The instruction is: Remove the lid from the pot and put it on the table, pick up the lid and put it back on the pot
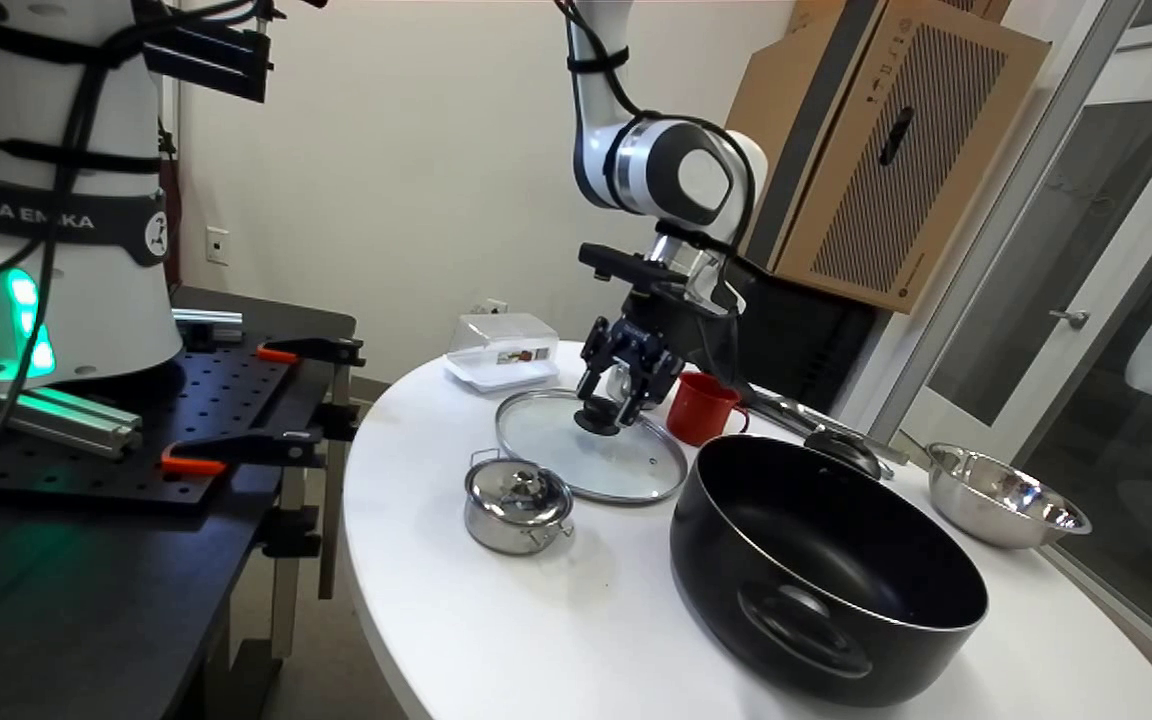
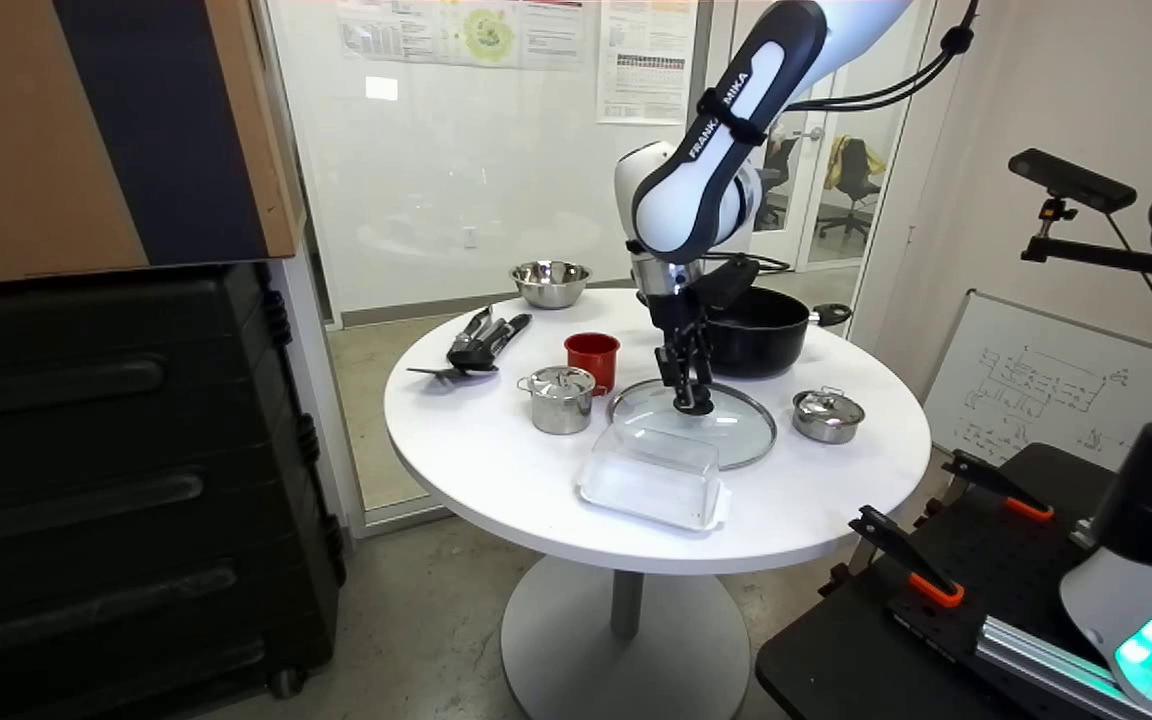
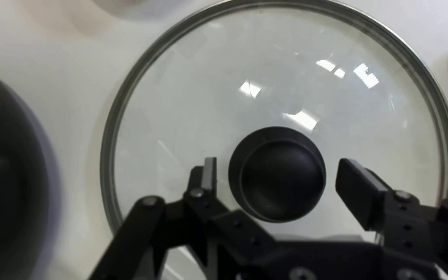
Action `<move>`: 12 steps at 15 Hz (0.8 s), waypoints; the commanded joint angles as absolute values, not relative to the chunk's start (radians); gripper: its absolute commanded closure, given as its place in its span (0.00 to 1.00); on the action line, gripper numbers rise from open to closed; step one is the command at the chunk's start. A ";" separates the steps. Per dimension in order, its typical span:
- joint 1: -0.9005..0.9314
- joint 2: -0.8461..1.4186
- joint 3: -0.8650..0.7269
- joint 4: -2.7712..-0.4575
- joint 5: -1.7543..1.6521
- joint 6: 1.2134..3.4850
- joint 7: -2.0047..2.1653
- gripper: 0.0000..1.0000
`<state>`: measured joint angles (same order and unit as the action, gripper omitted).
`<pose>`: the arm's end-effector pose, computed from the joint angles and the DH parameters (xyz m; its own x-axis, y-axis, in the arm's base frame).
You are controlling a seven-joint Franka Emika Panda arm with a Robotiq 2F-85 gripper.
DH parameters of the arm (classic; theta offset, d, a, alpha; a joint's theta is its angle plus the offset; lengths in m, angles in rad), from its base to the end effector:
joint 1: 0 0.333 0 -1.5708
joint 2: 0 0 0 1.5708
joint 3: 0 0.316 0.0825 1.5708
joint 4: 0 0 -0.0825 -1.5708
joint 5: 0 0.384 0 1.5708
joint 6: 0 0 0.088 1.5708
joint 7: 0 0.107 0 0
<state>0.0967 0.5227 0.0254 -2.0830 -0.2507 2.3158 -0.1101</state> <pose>0.5469 0.0628 0.1502 0.8717 0.3834 -0.3052 0.4250 -0.9015 0.0814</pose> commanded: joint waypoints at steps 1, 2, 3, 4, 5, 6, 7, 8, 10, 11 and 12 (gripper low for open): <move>0.108 0.538 0.020 -2.071 -0.264 2.313 -0.080 0.51; 0.108 0.539 0.020 -2.071 -0.264 2.312 -0.079 0.60; 0.109 0.539 0.020 -2.071 -0.263 2.312 -0.077 0.66; 0.109 0.537 0.021 -2.070 -0.264 2.308 -0.076 0.74; 0.109 0.538 0.021 -2.069 -0.264 2.308 -0.077 0.75; 0.109 0.536 0.021 -2.071 -0.265 2.309 -0.078 0.75; 0.109 0.535 0.021 -2.071 -0.264 2.310 -0.079 0.75; 0.105 0.528 0.025 -2.075 -0.259 2.309 -0.087 0.75; 0.093 0.502 0.041 -2.086 -0.239 2.300 -0.117 0.75; 0.087 0.484 0.049 -2.095 -0.231 2.297 -0.135 0.75; 0.083 0.469 0.056 -2.103 -0.226 2.298 -0.145 0.75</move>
<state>0.0958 0.5254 0.0341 -2.0818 -0.2467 2.3127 -0.1076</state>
